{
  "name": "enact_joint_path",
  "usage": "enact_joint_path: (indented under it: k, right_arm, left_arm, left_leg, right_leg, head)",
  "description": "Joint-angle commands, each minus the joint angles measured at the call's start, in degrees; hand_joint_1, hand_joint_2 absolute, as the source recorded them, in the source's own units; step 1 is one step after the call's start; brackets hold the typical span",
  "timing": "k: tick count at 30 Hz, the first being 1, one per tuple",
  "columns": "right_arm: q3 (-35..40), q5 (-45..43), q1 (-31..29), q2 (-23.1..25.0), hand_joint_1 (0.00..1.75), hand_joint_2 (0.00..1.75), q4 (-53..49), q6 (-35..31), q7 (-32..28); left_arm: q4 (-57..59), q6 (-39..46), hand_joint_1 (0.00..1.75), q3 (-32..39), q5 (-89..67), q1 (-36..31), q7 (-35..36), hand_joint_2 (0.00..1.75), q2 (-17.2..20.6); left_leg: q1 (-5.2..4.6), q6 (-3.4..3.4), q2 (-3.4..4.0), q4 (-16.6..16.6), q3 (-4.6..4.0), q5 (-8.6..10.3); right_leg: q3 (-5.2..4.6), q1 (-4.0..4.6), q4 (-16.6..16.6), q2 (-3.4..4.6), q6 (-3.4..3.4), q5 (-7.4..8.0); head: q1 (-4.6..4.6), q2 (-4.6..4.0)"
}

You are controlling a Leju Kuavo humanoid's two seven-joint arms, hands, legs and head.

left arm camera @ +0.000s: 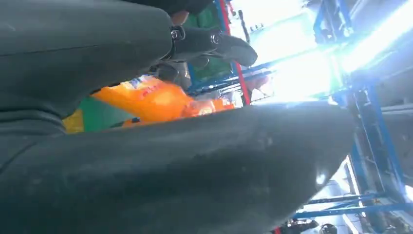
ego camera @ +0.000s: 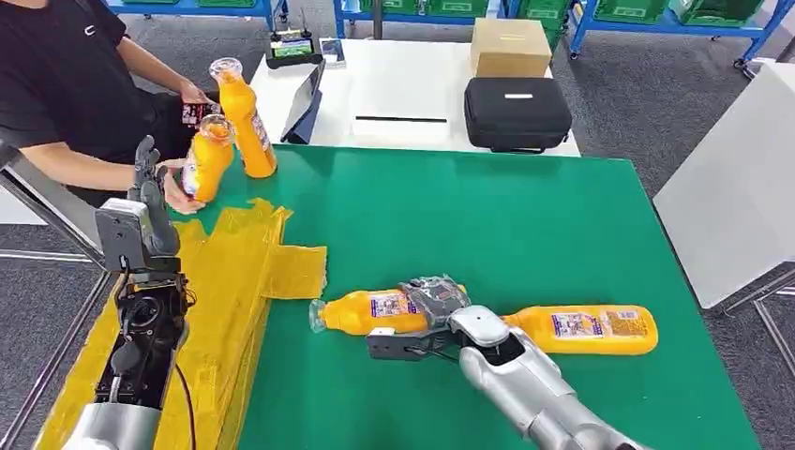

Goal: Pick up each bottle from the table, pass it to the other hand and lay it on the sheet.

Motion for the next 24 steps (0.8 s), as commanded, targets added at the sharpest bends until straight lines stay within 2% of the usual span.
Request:
enact_joint_path:
  k: [1, 5, 15, 17, 18, 20, 22, 24]
  right_arm:
    - [0.6, -1.2, 2.6, -0.5, 1.75, 1.75, 1.6, -0.7, 0.5]
    - [-1.0, -2.5, 2.7, -1.1, 1.75, 1.75, -2.3, -1.3, 1.2]
    - [-1.0, -2.5, 2.8, -1.2, 1.75, 1.75, -2.3, -1.4, 1.2]
    - [-2.7, -3.7, 3.3, -1.1, 1.75, 1.75, -4.0, -3.8, 1.3]
    - [-5.2, -5.6, 4.1, -1.2, 1.75, 1.75, -7.4, -7.1, 0.8]
    - [-9.4, -8.7, 5.9, -2.0, 1.75, 1.75, -16.6, -10.2, 0.2]
    - [-13.4, -13.6, 6.4, -1.5, 1.75, 1.75, -23.5, -12.6, -2.1]
    - [-15.5, -16.0, 5.5, 0.0, 1.75, 1.75, -24.7, -15.1, -3.5]
  left_arm:
    - [4.4, -2.7, 0.0, 0.4, 6.1, -1.5, 3.1, 0.0, -1.1]
    - [5.5, -3.0, 0.0, 0.0, 7.4, -1.5, 3.7, 0.0, -1.3]
    - [5.4, -3.0, 0.0, 0.0, 7.4, -1.5, 3.7, 0.0, -1.2]
    - [5.5, -3.2, 0.0, 0.6, 9.1, -1.2, 4.9, 0.0, -1.6]
    - [5.7, -4.4, 0.0, 0.9, 11.9, -0.5, 6.4, 1.75, -1.8]
    - [6.0, -5.6, 0.0, 1.2, 15.8, 1.5, 7.3, 1.75, -2.3]
    - [6.7, -11.2, 0.0, 1.9, 25.2, 3.0, 8.6, 1.75, -3.6]
    - [8.0, -14.7, 0.0, 1.6, 31.2, 3.3, 9.9, 1.75, -5.1]
  left_leg:
    - [0.04, -0.1, -0.15, -0.1, -0.01, 0.03]
    - [0.05, -0.12, -0.18, -0.1, -0.09, 0.04]
    - [0.03, -0.08, -0.17, 0.0, -0.28, 0.02]
    - [0.04, -0.1, -0.18, 0.0, -0.32, 0.02]
    - [0.05, -0.13, -0.23, 0.0, -0.34, 0.03]
    - [-0.02, -0.09, -0.14, -0.1, -0.35, 0.03]
    - [-0.03, -0.13, -0.09, 0.0, -0.43, -0.01]
    - [-0.05, -0.11, -0.03, 0.1, -0.6, -0.03]
  right_leg:
    - [0.06, 0.04, -0.1, -0.21, 0.0, -0.02]
    - [0.01, 0.03, -0.1, -0.27, 0.01, -0.02]
    - [-0.17, -0.01, 0.0, -0.21, 0.01, -0.04]
    - [-0.21, 0.0, -0.1, -0.23, 0.01, -0.04]
    - [-0.21, 0.01, -0.1, -0.3, 0.01, -0.04]
    - [-0.29, -0.06, 0.0, -0.19, 0.02, -0.04]
    - [-0.37, -0.07, 0.0, -0.17, 0.01, -0.06]
    - [-0.54, -0.11, 0.1, -0.08, 0.03, -0.06]
  head:
    - [0.02, 0.0]
    - [0.0, 0.0]
    - [0.02, 0.0]
    - [-0.02, 0.0]
    - [0.02, 0.0]
    - [0.0, 0.0]
    - [0.0, 0.0]
    - [0.0, 0.0]
